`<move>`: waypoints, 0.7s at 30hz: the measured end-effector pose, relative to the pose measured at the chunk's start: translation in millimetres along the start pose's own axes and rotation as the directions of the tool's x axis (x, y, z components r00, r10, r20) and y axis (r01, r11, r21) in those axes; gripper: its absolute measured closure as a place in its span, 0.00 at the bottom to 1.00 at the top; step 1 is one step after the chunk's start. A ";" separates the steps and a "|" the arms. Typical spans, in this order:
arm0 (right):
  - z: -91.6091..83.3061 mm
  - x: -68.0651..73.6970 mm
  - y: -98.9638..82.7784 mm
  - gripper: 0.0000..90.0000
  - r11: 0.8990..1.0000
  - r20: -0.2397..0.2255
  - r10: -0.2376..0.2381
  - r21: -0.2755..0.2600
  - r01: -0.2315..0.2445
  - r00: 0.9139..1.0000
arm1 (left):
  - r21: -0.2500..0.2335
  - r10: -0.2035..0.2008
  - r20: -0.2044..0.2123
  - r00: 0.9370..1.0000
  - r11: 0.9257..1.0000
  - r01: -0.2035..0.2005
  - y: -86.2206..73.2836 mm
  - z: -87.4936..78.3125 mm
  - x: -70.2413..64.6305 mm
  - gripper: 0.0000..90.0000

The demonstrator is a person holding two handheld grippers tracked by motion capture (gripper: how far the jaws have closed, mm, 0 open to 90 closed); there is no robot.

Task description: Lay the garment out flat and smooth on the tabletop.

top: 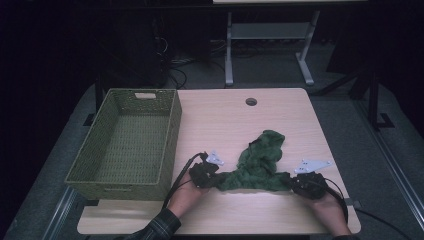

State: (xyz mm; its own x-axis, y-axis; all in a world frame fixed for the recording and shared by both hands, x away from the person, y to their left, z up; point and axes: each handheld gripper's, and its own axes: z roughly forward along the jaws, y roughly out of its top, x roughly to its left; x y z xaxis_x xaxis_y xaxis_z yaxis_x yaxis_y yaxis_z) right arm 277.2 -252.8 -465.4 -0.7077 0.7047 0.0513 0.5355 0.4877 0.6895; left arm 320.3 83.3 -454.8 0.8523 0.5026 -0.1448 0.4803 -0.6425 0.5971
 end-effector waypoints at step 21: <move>-15.3 25.8 -15.8 0.97 0.998 -0.048 -0.024 0.055 0.026 0.999 | 0.021 -0.016 0.111 0.994 1.000 0.014 -19.1 -23.0 -11.5 0.92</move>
State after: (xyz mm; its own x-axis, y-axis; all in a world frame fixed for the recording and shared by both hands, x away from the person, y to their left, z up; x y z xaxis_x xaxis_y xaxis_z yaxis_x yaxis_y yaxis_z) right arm 243.4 -250.3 -463.9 -0.7417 0.6671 0.0696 0.5409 0.5335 0.6502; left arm 296.6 103.1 -446.4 0.8620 0.4455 -0.2417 0.4967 -0.6476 0.5779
